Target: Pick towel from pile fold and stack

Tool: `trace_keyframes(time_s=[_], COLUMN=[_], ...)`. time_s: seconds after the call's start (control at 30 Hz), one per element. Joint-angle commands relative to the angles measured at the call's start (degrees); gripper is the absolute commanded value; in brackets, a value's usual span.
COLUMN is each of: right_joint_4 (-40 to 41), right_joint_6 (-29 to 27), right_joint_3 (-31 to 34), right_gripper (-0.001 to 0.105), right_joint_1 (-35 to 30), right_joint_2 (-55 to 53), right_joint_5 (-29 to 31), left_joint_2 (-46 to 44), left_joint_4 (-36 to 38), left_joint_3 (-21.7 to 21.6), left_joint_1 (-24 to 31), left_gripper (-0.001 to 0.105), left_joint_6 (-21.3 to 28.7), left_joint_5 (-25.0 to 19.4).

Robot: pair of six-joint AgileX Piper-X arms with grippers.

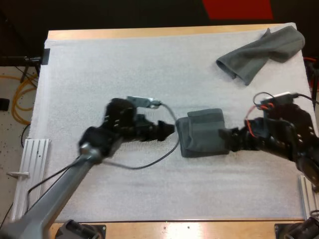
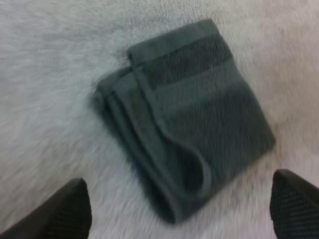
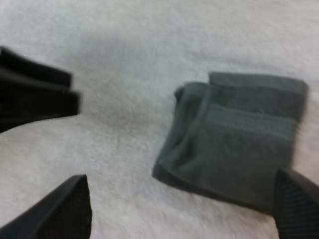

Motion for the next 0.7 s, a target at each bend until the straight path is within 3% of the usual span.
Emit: trace_keyframes(time_s=[0.0,0.2,0.3,0.47,0.67], right_joint_4=[2.3,6.8,7.2,7.3,7.3], right_joint_6=[-0.7,-0.7,-0.7,-0.7,-0.8], right_joint_3=[-0.4,-0.4,-0.4,-0.4,-0.4], right_gripper=[0.072,0.072,0.072,0.072,0.072], right_joint_1=[0.0,0.0,0.0,0.0,0.0], right_joint_2=[-1.1,-4.2,-4.9,-4.9,-4.9], right_joint_5=[0.7,3.7,4.5,4.5,4.5], left_joint_2=[1.9,15.3,20.7,26.7,29.4], left_joint_4=[-3.7,-7.3,-7.3,-6.9,-6.6], left_joint_3=[0.0,-3.0,-5.6,-9.3,-10.7], left_joint_1=[-0.7,-2.8,-3.3,-3.4,-3.5], left_gripper=[0.071,0.071,0.071,0.071,0.071], left_joint_6=[-2.9,-7.9,-9.9,-14.4,-19.0], left_joint_5=[-0.7,-0.3,2.9,7.7,7.8])
